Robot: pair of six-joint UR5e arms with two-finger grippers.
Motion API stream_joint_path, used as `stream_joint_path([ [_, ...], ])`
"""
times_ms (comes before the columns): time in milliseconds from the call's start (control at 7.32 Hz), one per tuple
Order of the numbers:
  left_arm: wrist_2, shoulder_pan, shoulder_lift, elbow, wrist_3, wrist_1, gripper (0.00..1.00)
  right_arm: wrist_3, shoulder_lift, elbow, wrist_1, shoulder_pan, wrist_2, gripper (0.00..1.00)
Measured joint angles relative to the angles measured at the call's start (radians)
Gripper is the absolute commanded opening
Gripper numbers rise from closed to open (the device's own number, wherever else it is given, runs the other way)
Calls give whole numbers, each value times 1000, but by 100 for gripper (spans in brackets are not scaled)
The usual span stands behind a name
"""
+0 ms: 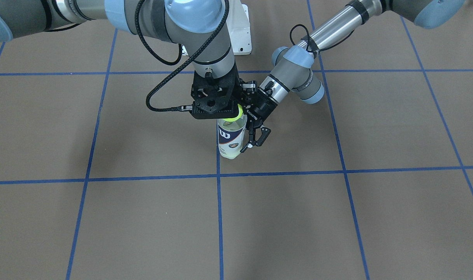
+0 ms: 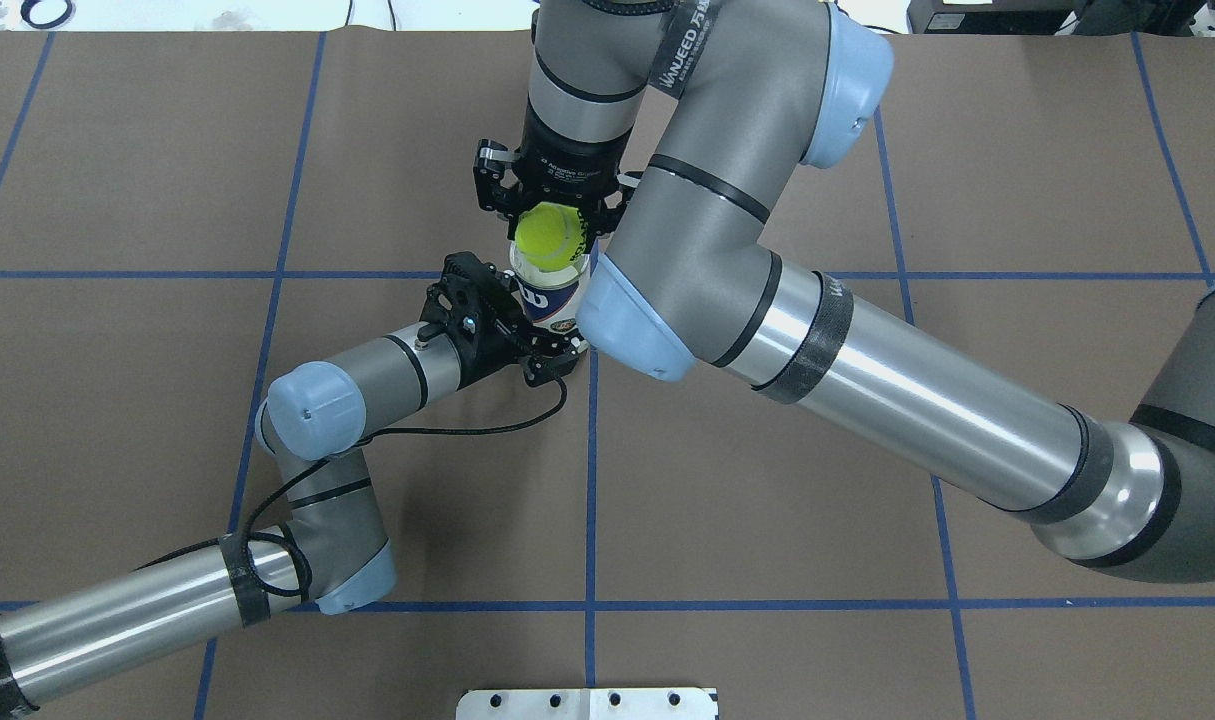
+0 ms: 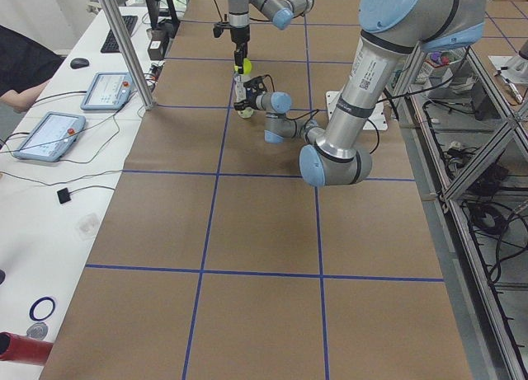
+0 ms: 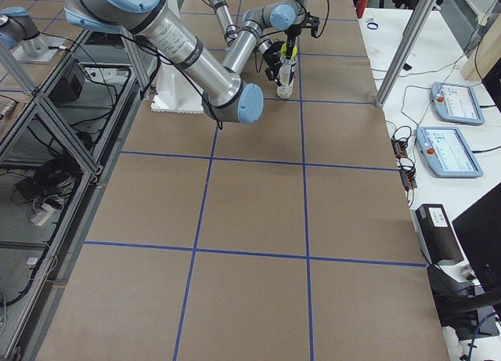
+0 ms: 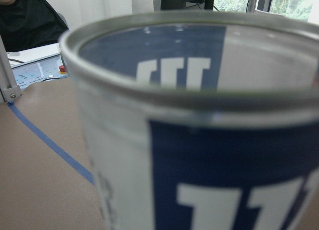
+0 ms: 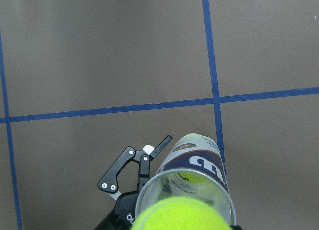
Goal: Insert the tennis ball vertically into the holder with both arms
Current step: 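Lower the ball into the can's top and open the right gripper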
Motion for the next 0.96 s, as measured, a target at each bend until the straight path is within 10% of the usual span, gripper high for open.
stream_joint_path([
  [956, 0, -1, -1, -3, -1, 0, 99, 0, -53, 93, -1, 1, -1, 99],
])
